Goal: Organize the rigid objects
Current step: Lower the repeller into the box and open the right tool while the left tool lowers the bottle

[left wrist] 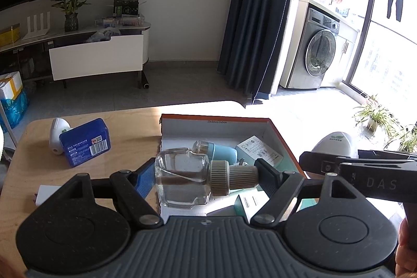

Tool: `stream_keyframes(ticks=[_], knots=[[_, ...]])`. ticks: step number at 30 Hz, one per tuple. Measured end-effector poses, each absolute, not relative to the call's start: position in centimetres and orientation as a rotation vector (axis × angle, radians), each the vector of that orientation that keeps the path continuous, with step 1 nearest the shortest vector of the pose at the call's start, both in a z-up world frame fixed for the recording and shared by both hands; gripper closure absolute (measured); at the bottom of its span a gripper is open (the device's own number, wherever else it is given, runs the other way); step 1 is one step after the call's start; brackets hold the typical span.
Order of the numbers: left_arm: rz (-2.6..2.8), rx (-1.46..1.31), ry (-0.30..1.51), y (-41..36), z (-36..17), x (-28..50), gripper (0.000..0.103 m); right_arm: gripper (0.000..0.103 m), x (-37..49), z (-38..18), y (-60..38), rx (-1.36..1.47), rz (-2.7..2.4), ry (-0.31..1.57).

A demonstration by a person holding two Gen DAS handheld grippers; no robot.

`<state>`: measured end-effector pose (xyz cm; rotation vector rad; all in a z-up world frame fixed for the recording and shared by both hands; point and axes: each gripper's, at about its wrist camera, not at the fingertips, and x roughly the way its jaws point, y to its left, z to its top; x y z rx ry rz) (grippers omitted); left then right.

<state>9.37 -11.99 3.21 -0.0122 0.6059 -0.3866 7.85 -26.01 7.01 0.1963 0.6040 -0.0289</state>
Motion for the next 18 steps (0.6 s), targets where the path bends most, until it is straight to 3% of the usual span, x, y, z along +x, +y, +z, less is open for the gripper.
stream_keyframes(ticks=[18], knots=[[-0.375, -0.011, 0.608, -12.3, 3.0, 11.3, 0.023, 0.023, 9.7, 6.4, -26.2, 0.194, -0.023, 0.622]])
